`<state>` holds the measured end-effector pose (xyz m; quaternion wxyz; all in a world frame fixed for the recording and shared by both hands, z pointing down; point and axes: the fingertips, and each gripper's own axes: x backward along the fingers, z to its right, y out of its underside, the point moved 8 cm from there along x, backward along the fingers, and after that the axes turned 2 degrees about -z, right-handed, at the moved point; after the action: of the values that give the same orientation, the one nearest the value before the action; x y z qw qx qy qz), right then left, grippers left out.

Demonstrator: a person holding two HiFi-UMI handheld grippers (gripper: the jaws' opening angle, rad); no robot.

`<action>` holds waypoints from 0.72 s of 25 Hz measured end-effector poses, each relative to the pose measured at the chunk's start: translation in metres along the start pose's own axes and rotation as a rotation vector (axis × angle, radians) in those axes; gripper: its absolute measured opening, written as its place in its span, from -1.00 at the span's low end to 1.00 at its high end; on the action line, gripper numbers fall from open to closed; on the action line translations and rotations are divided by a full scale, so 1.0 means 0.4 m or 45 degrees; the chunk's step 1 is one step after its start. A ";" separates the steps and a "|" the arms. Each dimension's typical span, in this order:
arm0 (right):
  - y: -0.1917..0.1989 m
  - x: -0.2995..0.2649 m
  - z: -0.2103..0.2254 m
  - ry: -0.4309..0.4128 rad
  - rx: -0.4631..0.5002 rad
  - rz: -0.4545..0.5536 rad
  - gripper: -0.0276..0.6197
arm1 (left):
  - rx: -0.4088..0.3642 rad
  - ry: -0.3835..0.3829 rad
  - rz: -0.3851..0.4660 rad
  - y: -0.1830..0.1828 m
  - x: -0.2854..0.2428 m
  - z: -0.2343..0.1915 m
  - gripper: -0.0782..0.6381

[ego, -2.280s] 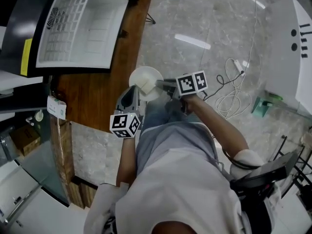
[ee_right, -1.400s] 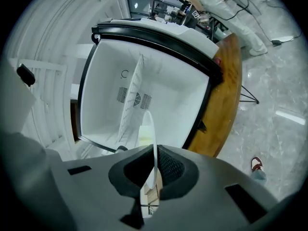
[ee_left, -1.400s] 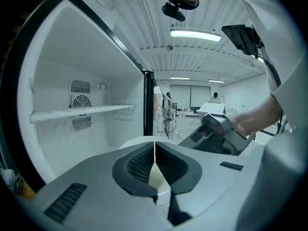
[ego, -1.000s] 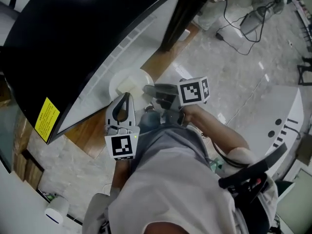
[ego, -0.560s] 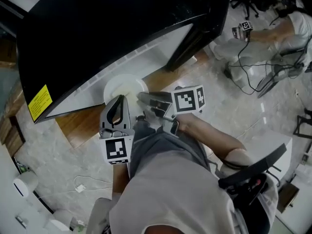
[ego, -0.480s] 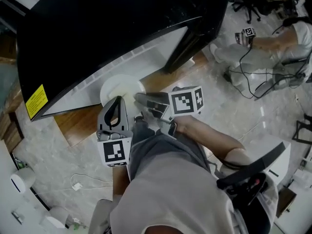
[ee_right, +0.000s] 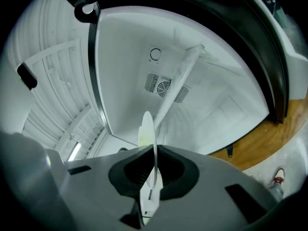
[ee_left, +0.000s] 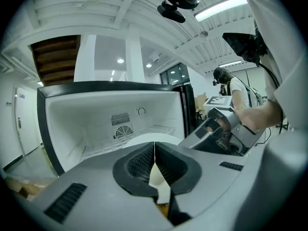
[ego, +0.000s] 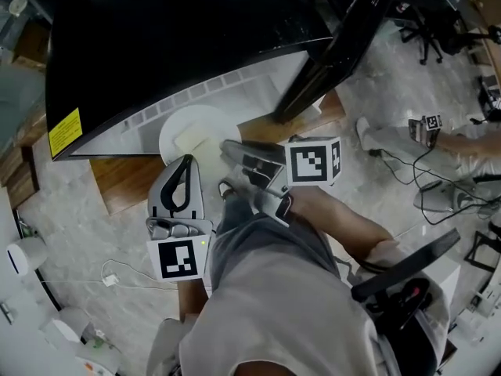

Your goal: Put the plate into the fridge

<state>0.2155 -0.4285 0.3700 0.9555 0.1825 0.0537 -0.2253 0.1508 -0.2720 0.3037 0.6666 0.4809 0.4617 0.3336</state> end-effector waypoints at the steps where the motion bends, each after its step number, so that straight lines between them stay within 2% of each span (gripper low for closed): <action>1: -0.014 -0.001 -0.002 -0.017 -0.023 0.018 -0.83 | -0.010 -0.002 0.004 -0.005 0.000 0.000 -0.72; 5: -0.067 -0.021 -0.006 -0.047 -0.081 0.087 -0.83 | -0.041 0.017 0.017 -0.009 0.000 0.000 -0.72; 11: -0.086 -0.081 0.003 -0.004 -0.184 0.175 -0.83 | -0.103 0.105 -0.017 0.053 -0.024 -0.009 -0.72; 18: -0.079 -0.104 -0.004 0.015 -0.277 0.212 -0.83 | -0.093 0.163 -0.029 0.083 -0.049 -0.005 -0.72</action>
<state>0.1640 -0.4370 0.3658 0.9848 0.0830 0.0680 -0.1370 0.1419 -0.2781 0.3408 0.6566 0.4284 0.4964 0.3727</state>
